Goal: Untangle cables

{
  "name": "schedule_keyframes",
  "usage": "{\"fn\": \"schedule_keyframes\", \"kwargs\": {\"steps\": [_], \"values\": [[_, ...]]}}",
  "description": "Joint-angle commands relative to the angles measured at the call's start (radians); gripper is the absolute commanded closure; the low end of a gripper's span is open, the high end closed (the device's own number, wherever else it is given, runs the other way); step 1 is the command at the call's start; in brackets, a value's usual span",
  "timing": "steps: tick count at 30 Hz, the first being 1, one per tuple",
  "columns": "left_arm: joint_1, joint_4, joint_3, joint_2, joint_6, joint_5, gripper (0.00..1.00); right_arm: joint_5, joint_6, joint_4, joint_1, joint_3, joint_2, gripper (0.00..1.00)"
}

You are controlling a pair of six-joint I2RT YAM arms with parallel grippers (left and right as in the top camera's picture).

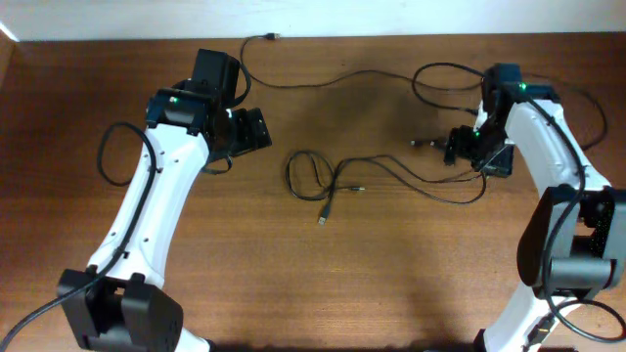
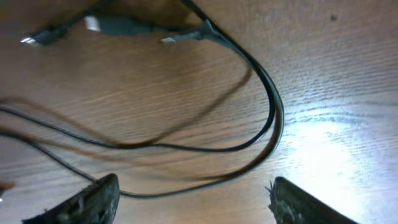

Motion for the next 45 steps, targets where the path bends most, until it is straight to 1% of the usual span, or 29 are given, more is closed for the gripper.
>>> {"fn": "schedule_keyframes", "kwargs": {"steps": [1,5,10,13,14,15,18,19,23,27,28,33,41,45], "values": [[0.001,-0.002,-0.001,-0.013,0.013,-0.011,0.01,0.018,0.039,0.069,-0.001,-0.083,0.008,0.25],[0.001,-0.002,-0.001,-0.013,0.013,-0.011,0.01,0.017,0.077,0.177,-0.001,-0.178,0.008,0.29],[0.001,-0.002,-0.001,-0.013,0.013,-0.011,0.01,0.018,0.092,0.270,-0.001,-0.237,0.008,0.32],[0.001,-0.002,-0.001,-0.013,0.013,-0.011,0.01,0.018,0.120,0.308,-0.001,-0.241,0.008,0.33],[0.001,-0.002,-0.001,-0.013,0.013,-0.011,0.01,0.018,0.125,0.319,-0.001,-0.241,0.008,0.35],[0.001,-0.002,-0.001,-0.013,0.013,-0.011,0.01,0.018,0.125,0.329,-0.001,-0.241,0.008,0.41],[0.001,-0.002,-0.001,-0.013,0.013,-0.011,0.01,0.019,0.143,0.351,-0.001,-0.241,0.008,0.78],[0.001,-0.003,-0.001,-0.013,0.013,-0.011,0.01,0.019,0.151,0.351,-0.001,-0.241,0.008,0.96],[0.001,-0.003,-0.001,-0.013,0.016,-0.011,0.01,0.013,0.150,0.335,-0.001,-0.235,0.006,0.96],[0.001,-0.003,-0.001,-0.013,0.016,-0.011,0.01,-0.005,0.149,0.251,-0.001,-0.187,-0.043,0.96],[0.001,-0.005,-0.001,-0.013,0.016,-0.011,0.01,-0.029,0.141,0.217,-0.001,-0.161,-0.084,0.96],[0.001,-0.020,-0.001,-0.013,0.016,-0.011,0.01,-0.116,0.138,0.148,0.000,-0.088,-0.251,0.96],[0.000,-0.021,-0.001,-0.013,0.016,-0.010,0.01,-0.271,0.139,0.159,0.000,0.014,-0.586,0.96],[0.001,-0.021,-0.001,-0.013,0.016,-0.010,0.01,-0.276,0.143,0.175,0.000,0.071,-0.692,0.96]]}}
